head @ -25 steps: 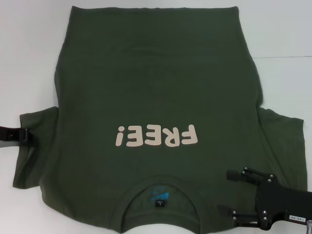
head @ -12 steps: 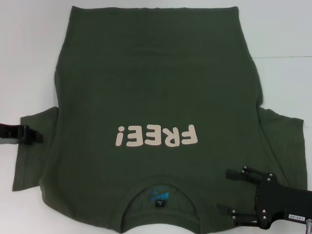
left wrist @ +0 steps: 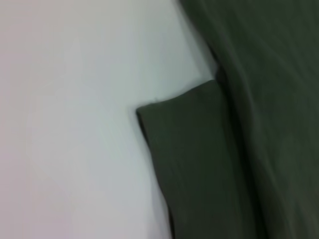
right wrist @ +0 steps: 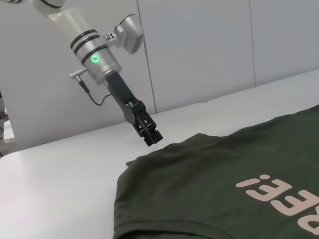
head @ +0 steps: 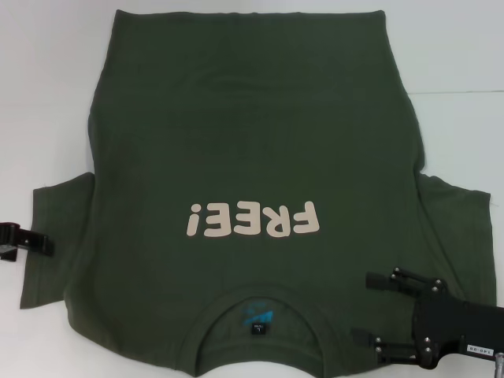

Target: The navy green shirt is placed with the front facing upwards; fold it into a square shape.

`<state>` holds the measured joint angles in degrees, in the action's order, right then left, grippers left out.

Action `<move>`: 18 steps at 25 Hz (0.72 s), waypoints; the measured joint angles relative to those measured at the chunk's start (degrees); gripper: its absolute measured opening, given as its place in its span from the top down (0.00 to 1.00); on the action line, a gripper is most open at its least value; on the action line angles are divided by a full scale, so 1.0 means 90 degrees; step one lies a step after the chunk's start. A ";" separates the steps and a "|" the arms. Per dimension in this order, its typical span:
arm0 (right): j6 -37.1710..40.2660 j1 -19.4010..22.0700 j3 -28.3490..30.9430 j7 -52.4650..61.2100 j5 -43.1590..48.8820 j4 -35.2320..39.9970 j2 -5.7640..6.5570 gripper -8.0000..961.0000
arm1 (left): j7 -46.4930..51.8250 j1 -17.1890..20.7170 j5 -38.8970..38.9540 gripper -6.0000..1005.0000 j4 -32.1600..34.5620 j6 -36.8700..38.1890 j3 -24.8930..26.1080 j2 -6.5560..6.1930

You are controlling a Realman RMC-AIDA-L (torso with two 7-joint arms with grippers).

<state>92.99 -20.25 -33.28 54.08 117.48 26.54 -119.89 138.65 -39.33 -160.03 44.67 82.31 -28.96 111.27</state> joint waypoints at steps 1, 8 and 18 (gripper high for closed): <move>0.0000 -0.0002 0.0000 0.0001 0.0000 0.0000 0.0000 0.03 | 0.0027 0.0017 -0.0002 0.30 0.0035 0.0028 0.0003 0.0000; 0.0000 -0.0026 -0.0004 0.0004 0.0001 0.0000 0.0002 0.03 | 0.0079 0.0034 -0.0006 0.21 -0.0041 -0.0063 -0.0029 0.0037; -0.0011 -0.0037 -0.0004 0.0007 0.0004 0.0000 0.0001 0.03 | 0.0187 0.0032 -0.0072 0.17 -0.0130 -0.0259 -0.0134 0.0068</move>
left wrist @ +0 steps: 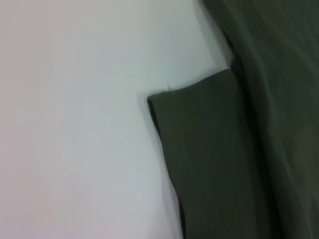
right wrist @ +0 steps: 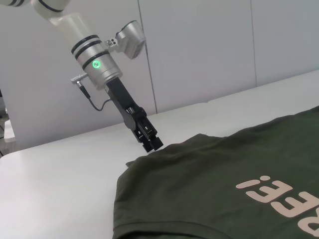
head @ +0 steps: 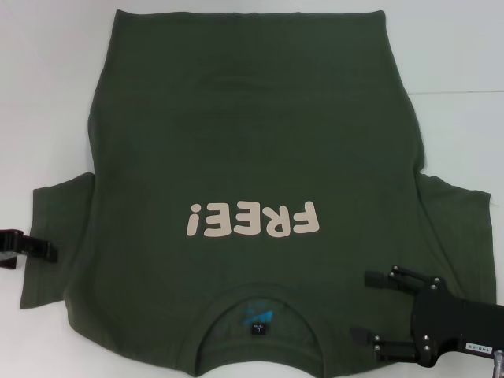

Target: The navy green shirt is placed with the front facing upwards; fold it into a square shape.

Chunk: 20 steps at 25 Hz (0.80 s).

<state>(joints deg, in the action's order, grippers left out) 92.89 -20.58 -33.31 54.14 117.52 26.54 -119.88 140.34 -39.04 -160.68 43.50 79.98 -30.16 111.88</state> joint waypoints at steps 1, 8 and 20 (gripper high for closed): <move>0.0000 -0.0003 -0.0001 0.0000 0.0000 0.0000 0.0000 0.03 | 0.0022 0.0003 -0.0003 0.17 0.0000 -0.0020 -0.0040 0.0002; 0.0001 -0.0024 0.0000 0.0000 0.0000 0.0000 0.0000 0.03 | 0.0066 0.0002 -0.0020 0.17 -0.0069 -0.0138 -0.0151 0.0015; 0.0001 -0.0045 0.0000 0.0000 0.0000 0.0000 0.0000 0.03 | 0.0078 -0.0043 -0.0022 0.17 -0.0153 -0.0156 -0.0153 0.0018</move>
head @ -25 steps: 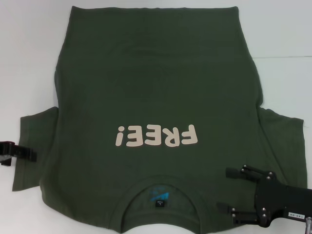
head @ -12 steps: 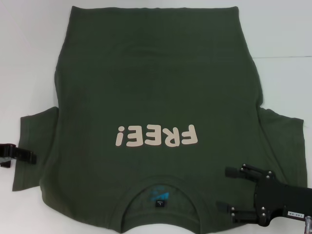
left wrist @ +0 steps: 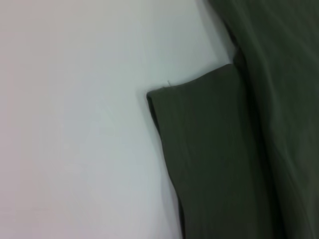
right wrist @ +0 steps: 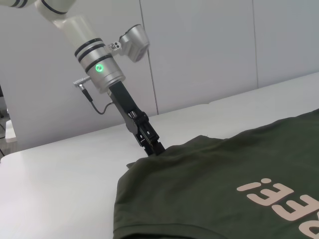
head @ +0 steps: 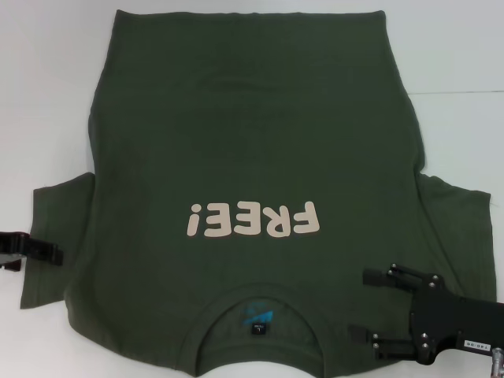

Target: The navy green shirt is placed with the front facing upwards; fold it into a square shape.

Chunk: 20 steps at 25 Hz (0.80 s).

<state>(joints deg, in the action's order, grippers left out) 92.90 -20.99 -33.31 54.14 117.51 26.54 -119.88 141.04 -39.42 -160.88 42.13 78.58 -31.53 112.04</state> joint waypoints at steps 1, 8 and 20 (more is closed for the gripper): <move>0.0000 -0.0001 0.0000 0.0000 0.0000 0.0000 0.0000 0.03 | 0.0001 -0.0013 0.0001 0.17 -0.0022 -0.0001 0.0000 -0.0001; -0.0001 -0.0003 0.0000 0.0000 0.0000 0.0000 0.0000 0.03 | 0.0003 -0.0055 0.0009 0.17 -0.0102 -0.0003 0.0000 -0.0005; -0.0009 -0.0011 0.0000 0.0000 0.0000 0.0000 0.0000 0.03 | 0.0003 -0.0130 0.0048 0.18 -0.0304 -0.0034 0.0003 -0.0010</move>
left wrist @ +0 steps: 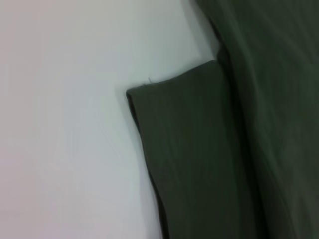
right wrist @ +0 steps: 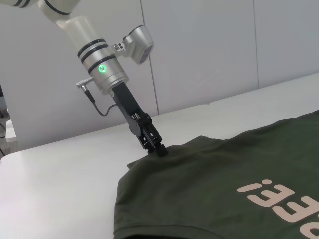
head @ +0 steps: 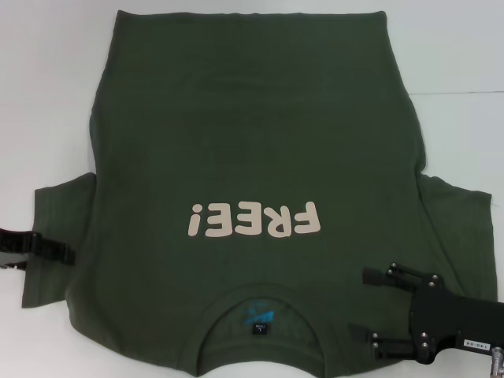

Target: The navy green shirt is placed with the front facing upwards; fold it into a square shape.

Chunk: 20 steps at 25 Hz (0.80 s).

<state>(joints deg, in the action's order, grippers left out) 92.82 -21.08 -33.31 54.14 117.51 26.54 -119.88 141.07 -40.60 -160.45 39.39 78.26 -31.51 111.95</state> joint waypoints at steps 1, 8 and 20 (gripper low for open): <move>-0.0002 0.0000 0.0000 0.0000 0.0000 0.0000 0.0000 0.03 | 0.0000 -0.0011 0.0004 0.18 -0.0017 0.0008 -0.0001 0.0001; -0.0016 -0.0001 0.0000 0.0000 0.0000 0.0000 0.0000 0.03 | -0.0007 -0.0099 0.0016 0.18 -0.0247 0.0062 0.0016 -0.0054; -0.0021 0.0009 0.0000 0.0000 0.0000 0.0000 0.0000 0.03 | -0.0008 -0.0112 0.0035 0.19 -0.0301 0.0123 0.0075 -0.0060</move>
<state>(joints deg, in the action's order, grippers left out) 92.63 -21.00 -33.31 54.14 117.51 26.54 -119.88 141.00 -41.60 -160.13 36.68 79.37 -30.83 111.41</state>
